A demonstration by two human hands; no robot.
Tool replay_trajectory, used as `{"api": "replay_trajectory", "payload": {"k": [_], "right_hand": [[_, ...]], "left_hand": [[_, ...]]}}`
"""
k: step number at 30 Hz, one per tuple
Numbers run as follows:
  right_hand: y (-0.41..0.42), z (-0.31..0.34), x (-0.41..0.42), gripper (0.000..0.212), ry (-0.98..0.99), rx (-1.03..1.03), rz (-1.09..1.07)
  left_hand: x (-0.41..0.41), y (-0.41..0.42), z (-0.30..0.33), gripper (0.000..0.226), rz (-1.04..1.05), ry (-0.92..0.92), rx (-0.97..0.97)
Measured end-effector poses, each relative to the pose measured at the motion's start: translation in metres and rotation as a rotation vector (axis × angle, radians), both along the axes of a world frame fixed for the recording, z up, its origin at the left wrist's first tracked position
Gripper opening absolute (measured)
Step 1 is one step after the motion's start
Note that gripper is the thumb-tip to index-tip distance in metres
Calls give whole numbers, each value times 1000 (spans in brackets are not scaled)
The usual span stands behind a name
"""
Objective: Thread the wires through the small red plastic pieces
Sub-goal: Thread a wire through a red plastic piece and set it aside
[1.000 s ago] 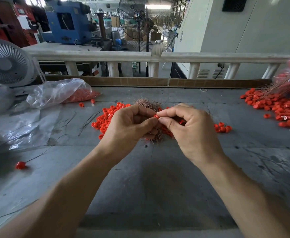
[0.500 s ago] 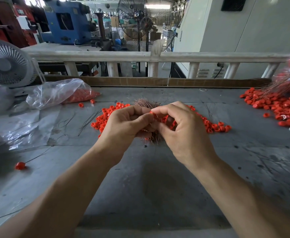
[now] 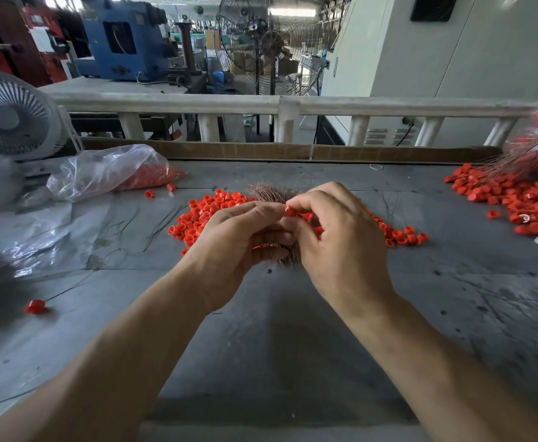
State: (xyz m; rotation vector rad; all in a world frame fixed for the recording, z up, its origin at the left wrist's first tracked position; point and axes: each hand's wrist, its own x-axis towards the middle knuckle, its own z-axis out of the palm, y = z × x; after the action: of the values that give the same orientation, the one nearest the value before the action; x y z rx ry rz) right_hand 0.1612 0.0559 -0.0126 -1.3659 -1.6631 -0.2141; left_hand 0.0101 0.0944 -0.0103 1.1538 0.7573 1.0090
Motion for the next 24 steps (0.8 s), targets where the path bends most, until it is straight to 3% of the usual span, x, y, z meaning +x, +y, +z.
{"api": "replay_trajectory", "payload": {"k": [7, 13, 24], "right_hand": [[1, 0, 1, 8, 12, 22, -7], [1, 0, 1, 9, 5, -11, -11], [1, 0, 4, 9, 7, 9, 70]], "left_hand": [[1, -1, 0, 19, -15, 14, -1], [1, -3, 2, 33, -24, 9, -8], [-1, -2, 0, 23, -37, -24, -37]]}}
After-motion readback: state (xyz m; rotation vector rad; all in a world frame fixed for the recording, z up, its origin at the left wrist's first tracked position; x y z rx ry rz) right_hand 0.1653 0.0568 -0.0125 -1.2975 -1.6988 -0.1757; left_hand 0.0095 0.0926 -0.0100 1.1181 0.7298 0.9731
